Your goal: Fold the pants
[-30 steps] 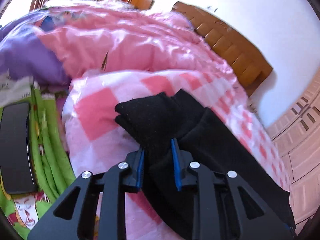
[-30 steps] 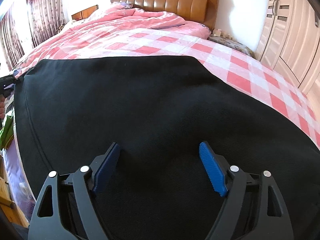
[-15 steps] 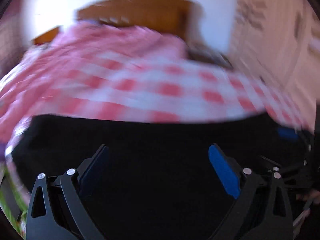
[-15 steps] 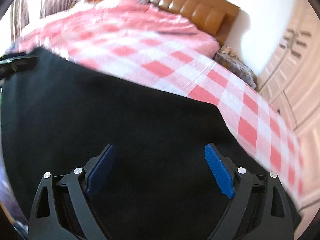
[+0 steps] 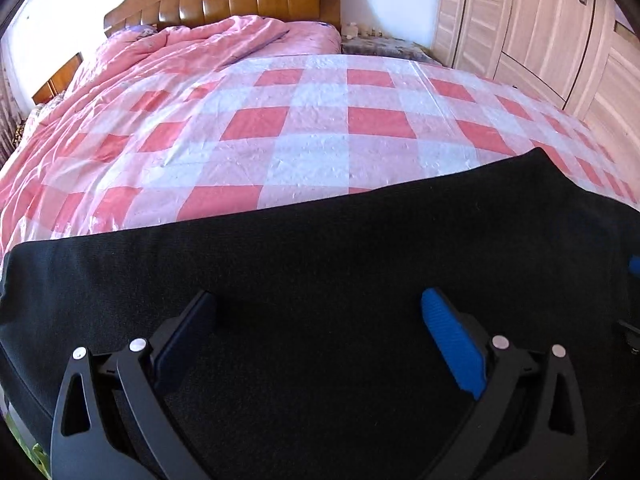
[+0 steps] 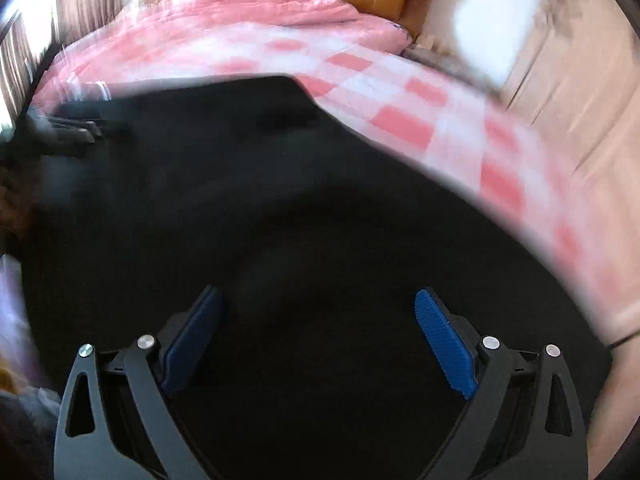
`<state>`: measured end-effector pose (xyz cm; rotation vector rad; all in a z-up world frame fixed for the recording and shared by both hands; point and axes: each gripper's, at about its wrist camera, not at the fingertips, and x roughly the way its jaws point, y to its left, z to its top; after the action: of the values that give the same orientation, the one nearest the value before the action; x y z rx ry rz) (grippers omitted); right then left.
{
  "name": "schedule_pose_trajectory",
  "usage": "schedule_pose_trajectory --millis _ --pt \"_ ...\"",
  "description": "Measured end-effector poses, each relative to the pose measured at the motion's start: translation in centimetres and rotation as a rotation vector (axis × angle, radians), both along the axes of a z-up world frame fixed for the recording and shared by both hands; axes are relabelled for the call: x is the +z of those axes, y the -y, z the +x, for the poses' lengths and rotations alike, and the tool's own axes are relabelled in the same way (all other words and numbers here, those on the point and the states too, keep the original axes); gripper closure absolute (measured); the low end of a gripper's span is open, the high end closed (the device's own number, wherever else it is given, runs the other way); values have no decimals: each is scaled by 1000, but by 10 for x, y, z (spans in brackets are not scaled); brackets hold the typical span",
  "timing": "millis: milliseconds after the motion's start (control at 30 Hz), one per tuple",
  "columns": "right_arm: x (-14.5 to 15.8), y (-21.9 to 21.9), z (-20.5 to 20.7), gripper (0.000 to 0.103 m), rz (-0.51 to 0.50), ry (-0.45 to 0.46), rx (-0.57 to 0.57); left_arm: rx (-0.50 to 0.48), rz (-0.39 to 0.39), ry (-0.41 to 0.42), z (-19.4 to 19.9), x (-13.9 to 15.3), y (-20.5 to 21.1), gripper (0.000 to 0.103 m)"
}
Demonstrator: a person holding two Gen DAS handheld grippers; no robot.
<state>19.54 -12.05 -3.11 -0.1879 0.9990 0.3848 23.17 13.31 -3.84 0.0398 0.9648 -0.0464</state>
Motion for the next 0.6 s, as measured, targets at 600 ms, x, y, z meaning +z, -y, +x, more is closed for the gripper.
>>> schedule_pose_trajectory --millis 600 --pt "2 97 -84 11 40 101 -62 20 69 43 -1 4 11 1"
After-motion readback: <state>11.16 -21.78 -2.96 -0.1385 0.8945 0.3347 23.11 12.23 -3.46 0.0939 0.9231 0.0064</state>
